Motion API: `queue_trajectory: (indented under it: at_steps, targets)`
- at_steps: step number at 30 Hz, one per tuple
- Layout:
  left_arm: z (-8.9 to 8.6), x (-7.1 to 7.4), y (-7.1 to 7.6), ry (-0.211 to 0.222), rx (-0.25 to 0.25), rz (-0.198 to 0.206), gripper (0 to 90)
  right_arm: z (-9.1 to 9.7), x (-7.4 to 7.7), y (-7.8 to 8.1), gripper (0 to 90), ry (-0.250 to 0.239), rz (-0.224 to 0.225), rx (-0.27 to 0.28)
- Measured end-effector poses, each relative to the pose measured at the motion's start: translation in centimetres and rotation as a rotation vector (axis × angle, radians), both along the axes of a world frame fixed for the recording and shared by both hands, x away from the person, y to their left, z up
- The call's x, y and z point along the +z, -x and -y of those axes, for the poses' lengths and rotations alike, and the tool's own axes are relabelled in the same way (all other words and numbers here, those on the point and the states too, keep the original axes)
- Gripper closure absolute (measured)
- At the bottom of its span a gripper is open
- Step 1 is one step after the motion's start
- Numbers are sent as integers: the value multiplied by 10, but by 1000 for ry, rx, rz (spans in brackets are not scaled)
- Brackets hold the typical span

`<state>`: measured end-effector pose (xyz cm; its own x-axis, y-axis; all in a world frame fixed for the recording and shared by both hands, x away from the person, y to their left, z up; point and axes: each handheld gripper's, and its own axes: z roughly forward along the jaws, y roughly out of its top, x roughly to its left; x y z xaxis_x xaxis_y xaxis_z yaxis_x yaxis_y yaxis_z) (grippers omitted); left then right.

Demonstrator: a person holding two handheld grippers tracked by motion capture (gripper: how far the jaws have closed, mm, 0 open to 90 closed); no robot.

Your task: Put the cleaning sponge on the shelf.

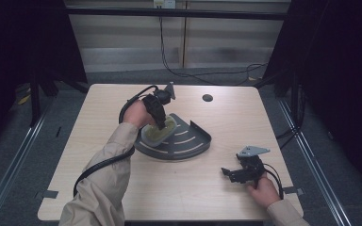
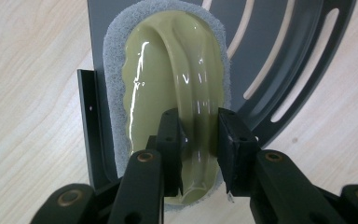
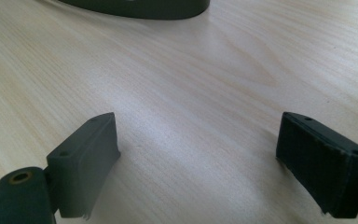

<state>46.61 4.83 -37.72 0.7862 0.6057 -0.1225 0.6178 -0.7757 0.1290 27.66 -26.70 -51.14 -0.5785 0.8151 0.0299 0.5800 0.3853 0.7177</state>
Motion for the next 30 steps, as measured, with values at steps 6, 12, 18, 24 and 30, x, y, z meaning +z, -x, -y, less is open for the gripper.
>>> queue_trajectory:
  at_steps: [6, 12, 18, 24, 30]
  targets:
    - [-4, -10, -4, 0, 13, -14, 721, 0, 0, 0, 123, 0, 0, 0]
    - [-6, -19, -6, -6, 21, -15, 721, 0, 0, 0, 123, 0, 0, 0]
    - [-6, -25, -8, 1, 14, -12, 720, 0, 0, 0, 123, -1, 0, 0]
    - [-8, -29, -9, -1, 19, -11, 719, 0, 0, 0, 123, 0, 0, 0]
    - [-12, -31, -11, -7, 27, -10, 719, 0, 0, 0, 123, 0, 0, 0]
